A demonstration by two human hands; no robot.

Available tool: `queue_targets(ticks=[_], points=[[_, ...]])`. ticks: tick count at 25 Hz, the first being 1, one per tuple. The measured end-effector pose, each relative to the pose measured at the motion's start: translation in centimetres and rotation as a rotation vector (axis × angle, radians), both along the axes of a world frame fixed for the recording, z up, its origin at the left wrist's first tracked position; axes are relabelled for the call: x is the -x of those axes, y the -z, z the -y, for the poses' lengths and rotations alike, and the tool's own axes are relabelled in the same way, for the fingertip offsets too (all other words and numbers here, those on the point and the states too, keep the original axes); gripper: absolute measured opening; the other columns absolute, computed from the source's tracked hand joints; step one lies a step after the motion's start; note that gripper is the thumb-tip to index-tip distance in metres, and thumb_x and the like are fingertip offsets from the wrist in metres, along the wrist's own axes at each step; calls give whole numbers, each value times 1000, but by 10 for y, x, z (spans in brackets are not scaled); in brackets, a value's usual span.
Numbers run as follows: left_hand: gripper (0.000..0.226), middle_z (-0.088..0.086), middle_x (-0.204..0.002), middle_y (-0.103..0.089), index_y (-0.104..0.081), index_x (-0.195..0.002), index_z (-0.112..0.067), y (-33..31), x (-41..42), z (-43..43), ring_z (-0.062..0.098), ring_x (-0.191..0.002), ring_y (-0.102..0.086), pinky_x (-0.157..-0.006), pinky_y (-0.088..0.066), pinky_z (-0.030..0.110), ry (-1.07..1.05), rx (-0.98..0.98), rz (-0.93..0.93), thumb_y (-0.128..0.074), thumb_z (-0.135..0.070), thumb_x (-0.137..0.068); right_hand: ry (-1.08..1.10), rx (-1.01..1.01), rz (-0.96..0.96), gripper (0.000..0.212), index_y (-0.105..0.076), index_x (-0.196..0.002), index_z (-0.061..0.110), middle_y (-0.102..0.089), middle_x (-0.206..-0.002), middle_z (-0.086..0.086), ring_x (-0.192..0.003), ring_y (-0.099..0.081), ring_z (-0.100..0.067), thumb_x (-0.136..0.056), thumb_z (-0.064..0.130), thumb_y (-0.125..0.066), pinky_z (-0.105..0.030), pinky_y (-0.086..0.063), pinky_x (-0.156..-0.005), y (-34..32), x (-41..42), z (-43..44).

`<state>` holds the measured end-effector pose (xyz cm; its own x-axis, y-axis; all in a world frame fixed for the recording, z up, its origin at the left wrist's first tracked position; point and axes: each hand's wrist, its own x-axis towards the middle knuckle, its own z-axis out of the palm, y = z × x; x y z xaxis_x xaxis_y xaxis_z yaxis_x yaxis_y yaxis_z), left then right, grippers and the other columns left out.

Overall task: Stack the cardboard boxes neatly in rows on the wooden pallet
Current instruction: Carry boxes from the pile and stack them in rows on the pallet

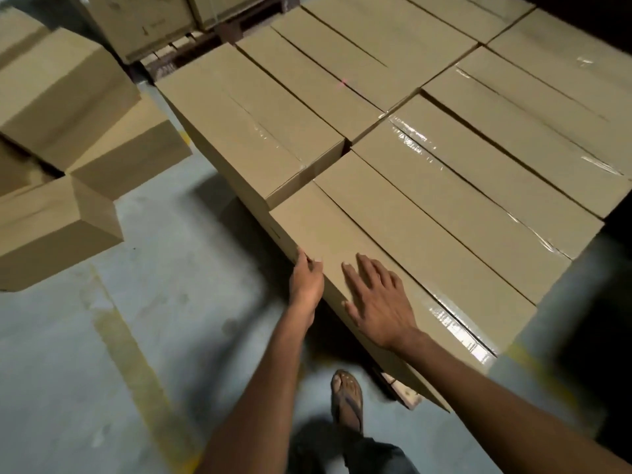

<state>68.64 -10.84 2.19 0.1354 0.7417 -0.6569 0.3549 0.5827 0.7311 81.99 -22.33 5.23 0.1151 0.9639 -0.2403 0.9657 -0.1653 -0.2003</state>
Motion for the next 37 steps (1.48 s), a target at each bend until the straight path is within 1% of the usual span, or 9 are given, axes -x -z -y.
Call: queue_targets(ticks=[4, 7, 10, 13, 16, 22, 26, 30, 37], points=[[79, 4, -162, -38, -6, -163, -33, -2, 9, -6, 26, -145, -42, -117, -39, 53, 71, 58, 15, -56, -22, -102, 85, 36, -26, 77, -13, -163, 31, -10, -171, -7, -156, -14, -31, -97, 59, -39, -50, -21, -123, -6, 11, -5], [71, 8, -158, -44, -27, -161, -20, -7, 28, -28, 26, -143, -45, -115, -42, 51, 138, 61, 2, -63, -18, -100, 223, 88, -117, 79, -30, -153, 34, -23, -165, -3, -151, -22, -29, -82, 57, -54, -47, -25, -119, -20, 19, -26], [50, 1, -143, -59, -51, -148, -15, -22, 52, -59, 19, -131, -55, -113, -45, 43, 163, -21, -14, -64, -16, -100, 357, 50, -170, 68, -43, -144, 32, -34, -156, -1, -144, -26, -25, -83, 55, -63, -47, -30, -114, -33, 33, -55], [37, -3, -131, -66, -60, -138, -16, -39, 74, -95, 14, -122, -60, -105, -46, 29, 175, -109, -6, -61, -13, -101, 432, -30, -190, 66, -48, -145, 25, -39, -155, -3, -142, -30, -26, -84, 49, -60, -47, -34, -113, -40, 60, -92], [28, -4, -119, -69, -67, -125, -18, -48, 98, -128, 12, -114, -64, -97, -46, 24, 176, -184, 6, -62, -9, -99, 512, -87, -222, 60, -52, -143, 23, -44, -152, -2, -140, -35, -25, -87, 40, -63, -45, -37, -113, -42, 93, -128], [27, -4, -115, -72, -69, -116, -20, -61, 114, -200, 9, -108, -67, -82, -47, 10, 174, -342, -34, -59, -3, -98, 638, -180, -237, 55, -55, -141, 22, -48, -149, 0, -137, -38, -23, -88, 32, -66, -42, -40, -113, -42, 123, -175], [26, -6, -114, -72, -69, -115, -21, -74, 91, -256, 5, -105, -67, -86, -48, 8, 271, -506, 0, -58, -4, -99, 722, -260, -264, 51, -59, -136, 22, -50, -144, 2, -134, -39, -21, -87, 32, -64, -39, -40, -111, -36, 121, -217], [26, -7, -111, -72, -68, -113, -22, -88, 91, -303, 6, -103, -69, -83, -49, 7, 326, -527, 55, -58, -3, -99, 703, -274, -270, 48, -60, -133, 21, -52, -142, 0, -132, -41, -22, -87, 33, -64, -40, -40, -111, -49, 128, -270], [23, -16, -106, -73, -69, -106, -31, -141, 188, -381, 2, -103, -69, -88, -53, 19, 337, -497, 104, -61, -10, -99, 686, -303, -325, 40, -60, -131, 24, -55, -139, 4, -132, -41, -15, -92, 28, -66, -25, -33, -105, -109, 200, -348]])
